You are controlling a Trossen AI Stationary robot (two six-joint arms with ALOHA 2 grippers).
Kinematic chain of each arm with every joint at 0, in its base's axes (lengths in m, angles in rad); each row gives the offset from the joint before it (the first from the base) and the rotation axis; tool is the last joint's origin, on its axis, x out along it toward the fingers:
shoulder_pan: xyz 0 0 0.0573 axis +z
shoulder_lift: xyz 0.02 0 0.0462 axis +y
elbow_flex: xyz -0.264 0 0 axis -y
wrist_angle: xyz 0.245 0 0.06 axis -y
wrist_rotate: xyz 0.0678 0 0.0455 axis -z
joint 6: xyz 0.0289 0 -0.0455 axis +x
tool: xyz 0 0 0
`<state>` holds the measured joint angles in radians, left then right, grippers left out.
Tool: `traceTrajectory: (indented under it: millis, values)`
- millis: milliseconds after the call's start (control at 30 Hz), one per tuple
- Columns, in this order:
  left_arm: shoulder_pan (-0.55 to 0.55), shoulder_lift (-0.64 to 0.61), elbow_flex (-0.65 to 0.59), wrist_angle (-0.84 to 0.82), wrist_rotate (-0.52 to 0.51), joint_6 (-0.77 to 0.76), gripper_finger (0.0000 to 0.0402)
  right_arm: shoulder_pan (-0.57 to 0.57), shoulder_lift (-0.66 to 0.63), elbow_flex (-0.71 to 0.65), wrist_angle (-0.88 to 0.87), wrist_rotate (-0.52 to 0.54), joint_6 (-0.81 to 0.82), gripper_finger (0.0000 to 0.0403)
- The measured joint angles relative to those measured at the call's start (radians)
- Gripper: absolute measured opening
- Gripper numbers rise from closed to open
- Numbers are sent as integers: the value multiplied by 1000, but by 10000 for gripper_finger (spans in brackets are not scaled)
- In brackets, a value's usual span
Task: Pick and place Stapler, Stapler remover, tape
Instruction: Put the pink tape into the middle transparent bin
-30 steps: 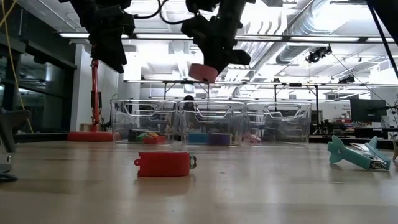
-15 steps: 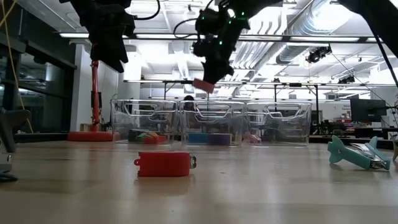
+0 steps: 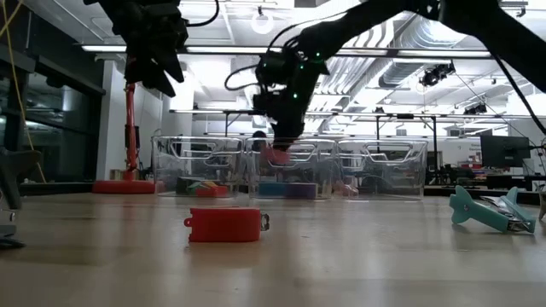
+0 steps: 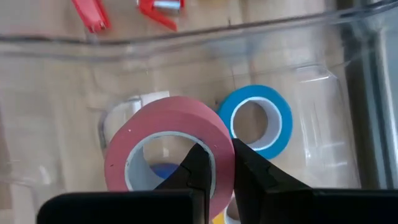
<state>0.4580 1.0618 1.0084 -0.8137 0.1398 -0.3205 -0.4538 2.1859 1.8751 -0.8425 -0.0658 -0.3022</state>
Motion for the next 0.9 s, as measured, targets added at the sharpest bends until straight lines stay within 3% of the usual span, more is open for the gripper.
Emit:
traceTrajectory:
  millis: [367,900]
  values:
    - [0,0,0,11,-3,-79,223,-3,36,-3,61,-28,-25,30]
    - [0,0,0,11,-15,-156,223,-1,34,-152,135,-60,32,48]
